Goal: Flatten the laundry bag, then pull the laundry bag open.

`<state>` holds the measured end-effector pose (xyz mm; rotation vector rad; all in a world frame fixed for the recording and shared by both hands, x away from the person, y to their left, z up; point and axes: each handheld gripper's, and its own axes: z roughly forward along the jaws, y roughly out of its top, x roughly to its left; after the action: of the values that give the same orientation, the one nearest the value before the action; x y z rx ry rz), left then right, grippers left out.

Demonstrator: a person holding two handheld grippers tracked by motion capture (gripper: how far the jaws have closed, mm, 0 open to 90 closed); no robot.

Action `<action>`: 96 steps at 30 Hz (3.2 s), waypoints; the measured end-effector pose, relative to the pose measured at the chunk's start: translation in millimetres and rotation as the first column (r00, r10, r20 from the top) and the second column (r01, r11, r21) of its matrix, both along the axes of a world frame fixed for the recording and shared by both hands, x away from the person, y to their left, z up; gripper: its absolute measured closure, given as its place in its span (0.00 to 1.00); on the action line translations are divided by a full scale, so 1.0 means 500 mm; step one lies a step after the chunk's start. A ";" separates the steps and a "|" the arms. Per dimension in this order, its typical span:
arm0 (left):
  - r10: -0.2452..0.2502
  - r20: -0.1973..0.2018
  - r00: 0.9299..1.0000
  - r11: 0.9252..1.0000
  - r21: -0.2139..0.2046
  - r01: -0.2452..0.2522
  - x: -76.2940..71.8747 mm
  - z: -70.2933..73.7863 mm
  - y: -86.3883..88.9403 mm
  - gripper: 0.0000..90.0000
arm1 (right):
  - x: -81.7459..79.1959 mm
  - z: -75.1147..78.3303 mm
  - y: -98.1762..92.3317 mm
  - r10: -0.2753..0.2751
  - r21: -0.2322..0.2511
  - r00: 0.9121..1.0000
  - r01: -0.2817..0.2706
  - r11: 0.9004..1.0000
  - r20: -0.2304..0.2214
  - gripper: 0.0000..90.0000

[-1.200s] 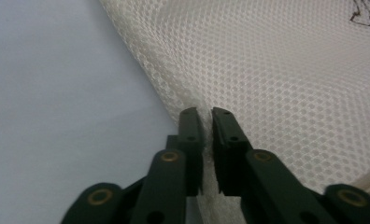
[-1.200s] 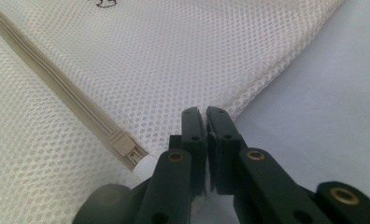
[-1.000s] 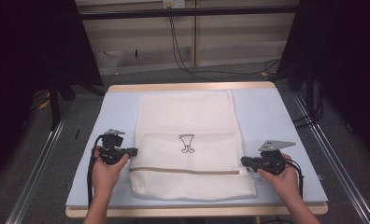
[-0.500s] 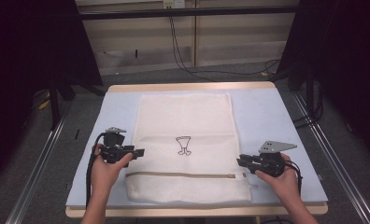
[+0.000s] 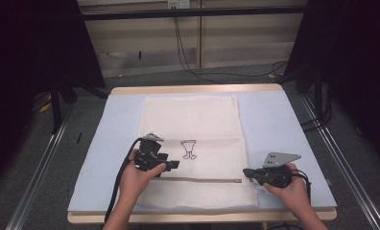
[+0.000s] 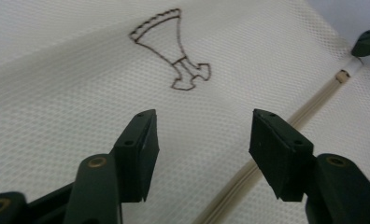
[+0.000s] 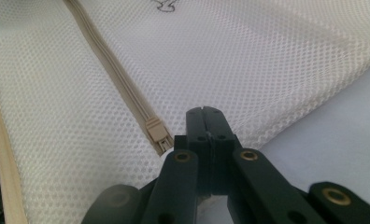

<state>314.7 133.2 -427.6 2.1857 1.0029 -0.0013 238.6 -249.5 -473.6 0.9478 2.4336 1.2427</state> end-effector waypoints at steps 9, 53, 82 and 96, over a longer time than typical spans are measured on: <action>-0.062 -0.028 0.998 0.997 -0.038 0.061 -0.007 -0.009 -0.088 0.47 | -0.002 -0.008 -0.001 0.009 -0.033 1.000 -0.008 0.999 0.009 1.00; -0.108 -0.399 0.910 0.985 -0.169 0.043 -0.018 -0.086 -0.302 0.71 | -0.009 -0.025 0.002 0.007 -0.084 0.999 -0.002 0.996 0.051 1.00; -0.081 -0.484 0.871 0.975 -0.221 -0.032 -0.016 -0.108 -0.314 0.96 | -0.009 -0.026 0.004 0.001 -0.090 0.999 0.003 0.996 0.043 1.00; -0.102 -0.504 0.858 0.972 -0.235 -0.022 -0.015 -0.117 -0.323 0.97 | -0.009 -0.026 0.004 -0.012 -0.088 0.999 0.015 0.996 0.038 1.00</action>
<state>307.3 -28.6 -485.9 2.0229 1.1713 -0.7259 233.9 -247.7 -486.7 0.9076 2.4274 1.1282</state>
